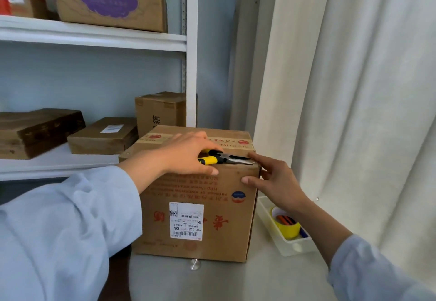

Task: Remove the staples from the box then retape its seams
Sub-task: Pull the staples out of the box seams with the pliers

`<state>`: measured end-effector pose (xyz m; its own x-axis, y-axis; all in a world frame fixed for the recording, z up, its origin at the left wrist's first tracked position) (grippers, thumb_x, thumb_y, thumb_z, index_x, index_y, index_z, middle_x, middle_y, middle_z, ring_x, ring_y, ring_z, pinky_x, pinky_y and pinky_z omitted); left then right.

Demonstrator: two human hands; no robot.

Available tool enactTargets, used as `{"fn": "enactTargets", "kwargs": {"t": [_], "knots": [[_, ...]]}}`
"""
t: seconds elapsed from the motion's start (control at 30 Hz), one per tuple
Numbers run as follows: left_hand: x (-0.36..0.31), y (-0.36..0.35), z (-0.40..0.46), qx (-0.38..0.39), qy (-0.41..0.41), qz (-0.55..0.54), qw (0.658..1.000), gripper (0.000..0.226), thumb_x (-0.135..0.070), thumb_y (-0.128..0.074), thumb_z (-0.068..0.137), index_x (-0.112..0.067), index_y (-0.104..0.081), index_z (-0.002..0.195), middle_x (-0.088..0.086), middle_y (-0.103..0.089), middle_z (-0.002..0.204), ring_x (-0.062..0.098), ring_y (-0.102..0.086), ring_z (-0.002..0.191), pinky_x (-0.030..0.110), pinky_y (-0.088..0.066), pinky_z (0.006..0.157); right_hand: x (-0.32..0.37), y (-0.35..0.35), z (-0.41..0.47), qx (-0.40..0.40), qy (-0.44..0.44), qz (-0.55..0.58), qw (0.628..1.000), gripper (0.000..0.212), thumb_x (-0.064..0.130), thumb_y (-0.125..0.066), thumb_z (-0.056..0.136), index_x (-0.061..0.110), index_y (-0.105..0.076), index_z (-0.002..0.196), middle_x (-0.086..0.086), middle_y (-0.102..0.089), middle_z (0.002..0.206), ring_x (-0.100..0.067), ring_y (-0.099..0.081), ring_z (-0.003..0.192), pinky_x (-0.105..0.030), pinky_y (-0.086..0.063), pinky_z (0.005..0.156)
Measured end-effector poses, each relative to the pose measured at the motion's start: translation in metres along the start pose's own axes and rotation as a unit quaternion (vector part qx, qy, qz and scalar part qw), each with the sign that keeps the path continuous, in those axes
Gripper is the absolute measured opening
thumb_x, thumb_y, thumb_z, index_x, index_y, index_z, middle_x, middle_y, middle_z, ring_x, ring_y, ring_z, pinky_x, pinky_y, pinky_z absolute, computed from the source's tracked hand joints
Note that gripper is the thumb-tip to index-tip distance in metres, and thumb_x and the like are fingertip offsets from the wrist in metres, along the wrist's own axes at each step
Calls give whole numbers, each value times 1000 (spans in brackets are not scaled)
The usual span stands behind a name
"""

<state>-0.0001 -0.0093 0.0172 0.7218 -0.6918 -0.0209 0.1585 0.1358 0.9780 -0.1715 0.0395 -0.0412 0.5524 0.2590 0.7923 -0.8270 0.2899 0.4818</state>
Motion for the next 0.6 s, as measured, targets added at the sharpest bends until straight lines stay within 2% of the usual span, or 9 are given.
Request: {"fn": "enactTargets", "kwargs": {"t": [0.23,0.3,0.37,0.43,0.5,0.6], "knots": [[-1,2,5,29,-43,32,998,59,-58,-56,84,-46,-37,139,-10,-46,109,6,-43,98,25,-34,76,6,0,0,8,10,-57,998,68,27,-76,79,26,-46,141,5,-58,134,-17,-56,121,-45,-48,100],[0,2,8,36,-51,42,997,60,-59,-54,84,-45,-36,139,-10,-46,108,5,-43,96,24,-37,76,12,2,6,44,22,-112,993,73,29,-76,79,26,-41,144,6,-56,133,-14,-54,121,-43,-45,104],[1,3,11,45,-56,40,997,62,-61,-53,84,-44,-35,141,-10,-47,111,5,-45,98,26,-43,81,17,3,13,93,23,-151,984,83,36,-76,78,27,-31,147,12,-50,133,-8,-44,124,-40,-37,110],[2,4,12,48,-61,47,996,63,-61,-52,84,-44,-33,142,-11,-47,110,4,-46,96,24,-44,80,15,1,17,119,18,-174,977,89,43,-75,76,25,-27,149,10,-45,142,-12,-41,131,-42,-32,113],[2,3,10,42,-61,55,996,60,-61,-49,86,-45,-33,141,-11,-46,109,4,-45,94,23,-43,78,9,-2,15,112,7,-165,980,90,44,-74,77,22,-26,150,2,-45,146,-20,-42,135,-45,-35,112],[0,3,6,23,-55,42,997,57,-61,-48,87,-46,-35,139,-12,-46,110,4,-44,97,24,-40,78,7,-5,11,95,8,-132,987,89,42,-74,77,22,-26,150,1,-48,144,-20,-45,133,-47,-39,109]]}}
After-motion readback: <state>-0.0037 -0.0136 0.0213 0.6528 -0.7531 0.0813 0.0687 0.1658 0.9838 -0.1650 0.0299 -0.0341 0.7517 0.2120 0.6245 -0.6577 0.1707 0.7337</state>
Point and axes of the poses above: each hand's wrist, its own z-axis towards the middle knuckle, its own y-axis out of the back of the hand, x = y × z, the point moved 8 cm from there along z, towards the middle knuckle
